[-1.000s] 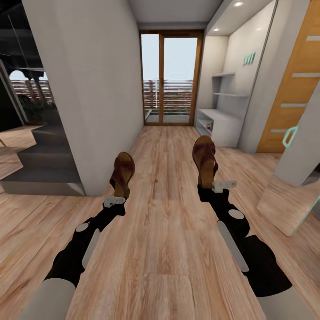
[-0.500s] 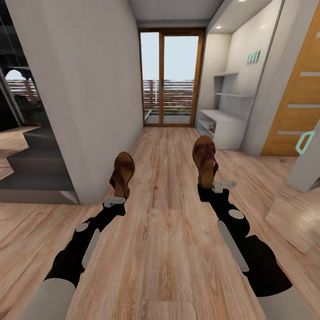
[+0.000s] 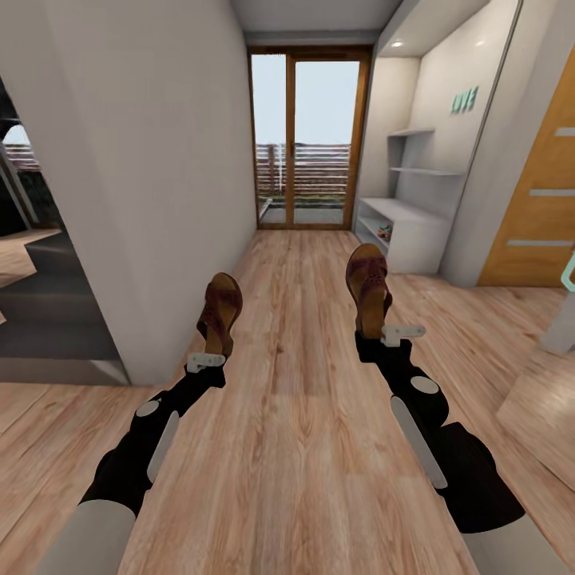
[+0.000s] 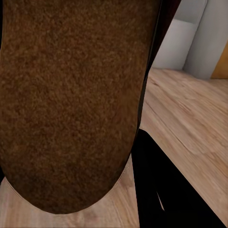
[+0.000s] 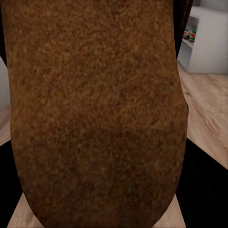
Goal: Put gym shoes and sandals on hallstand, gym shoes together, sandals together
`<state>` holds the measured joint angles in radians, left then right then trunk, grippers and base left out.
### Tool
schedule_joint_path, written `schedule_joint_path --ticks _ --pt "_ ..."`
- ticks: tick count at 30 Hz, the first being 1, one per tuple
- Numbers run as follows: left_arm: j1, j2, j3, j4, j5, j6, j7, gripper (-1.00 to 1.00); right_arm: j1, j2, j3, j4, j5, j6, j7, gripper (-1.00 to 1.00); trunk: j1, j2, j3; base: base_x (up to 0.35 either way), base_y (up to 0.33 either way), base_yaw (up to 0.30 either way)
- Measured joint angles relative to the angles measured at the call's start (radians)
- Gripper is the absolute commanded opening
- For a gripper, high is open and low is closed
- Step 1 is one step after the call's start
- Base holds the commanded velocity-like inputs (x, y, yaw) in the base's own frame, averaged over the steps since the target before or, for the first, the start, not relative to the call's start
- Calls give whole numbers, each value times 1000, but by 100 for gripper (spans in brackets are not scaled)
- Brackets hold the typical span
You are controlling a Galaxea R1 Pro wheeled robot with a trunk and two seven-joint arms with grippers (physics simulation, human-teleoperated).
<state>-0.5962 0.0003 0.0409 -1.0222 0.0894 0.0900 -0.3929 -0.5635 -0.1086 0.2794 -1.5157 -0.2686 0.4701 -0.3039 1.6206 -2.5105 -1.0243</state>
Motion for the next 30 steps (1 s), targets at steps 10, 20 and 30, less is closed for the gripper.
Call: schedule_joint_path --ticks 10,20,30 --pt "0 0 0 0 0 0 0 -100 0 0 0 0 0 0 0 -100 0 0 0 348 0 0" --pt "0 0 0 0 0 0 0 -100 0 0 0 0 0 0 0 -100 0 0 0 348 0 0" --pt "0 0 0 0 0 0 0 -100 0 0 0 0 0 0 0 -100 0 0 0 348 0 0"
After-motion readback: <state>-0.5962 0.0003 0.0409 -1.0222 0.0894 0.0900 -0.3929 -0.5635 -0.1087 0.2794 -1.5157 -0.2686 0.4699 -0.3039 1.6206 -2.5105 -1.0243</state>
